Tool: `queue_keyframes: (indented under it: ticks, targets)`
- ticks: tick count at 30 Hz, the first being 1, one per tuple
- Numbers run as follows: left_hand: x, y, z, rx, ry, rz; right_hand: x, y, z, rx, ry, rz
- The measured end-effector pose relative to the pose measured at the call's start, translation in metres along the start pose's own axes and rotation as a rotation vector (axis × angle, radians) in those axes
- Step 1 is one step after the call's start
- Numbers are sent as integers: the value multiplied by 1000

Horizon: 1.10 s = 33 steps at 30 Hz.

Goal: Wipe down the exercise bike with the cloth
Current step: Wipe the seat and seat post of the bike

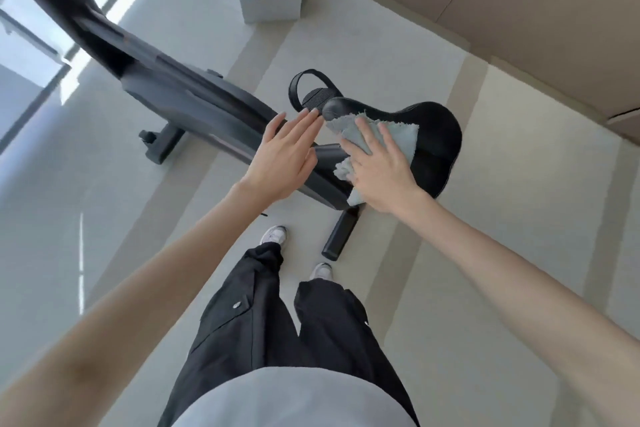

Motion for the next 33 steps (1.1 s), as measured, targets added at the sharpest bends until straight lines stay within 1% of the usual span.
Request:
queue_keyframes:
  ticks: [2, 4, 6, 11, 14, 16, 18, 22, 24, 26, 27, 28, 30, 33]
  targets:
    - [-1, 9, 10, -8, -4, -28, -13, 5, -11, 107, 143, -50]
    - [-3, 18, 16, -20, 11, -61, -26, 10, -16, 335, 227, -94]
    - [-4, 27, 18, -39, 41, -94, -37, 15, -21, 461, 342, -148]
    - [-1, 53, 21, -65, 103, -143, -74, 23, -15, 456, 595, -254]
    - [5, 67, 24, -68, 92, -134, -100, 32, 3, 356, 647, -267]
    - [8, 75, 26, -63, 85, -120, -109, 36, 16, 303, 653, -254]
    - [11, 80, 25, -54, 83, -105, -111, 44, 24, 319, 664, -210]
    - [18, 91, 24, -38, 78, -81, -113, 59, 30, 516, 621, -121]
    - [22, 94, 25, -47, 73, -83, -106, 65, 28, 639, 584, 24]
    - [25, 94, 24, -47, 79, -100, -95, 75, 26, 741, 526, 243]
    - [26, 94, 23, -49, 86, -108, -92, 78, 26, 750, 491, 329]
    - [27, 93, 23, -52, 92, -112, -90, 79, 27, 736, 453, 382]
    - [30, 92, 22, -57, 103, -124, -87, 79, 32, 708, 364, 421]
    - [32, 89, 21, -50, 113, -138, -67, 91, 42, 751, 211, 540]
Point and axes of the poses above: each hand's wrist, its own x-axis towards the middle knuckle, its own z-axis out of the palm, y = z × x, the point moved 8 cm from there along x, towards the middle knuckle, and after that the axes turned 8 degrees about y, right-handed, at the moved point
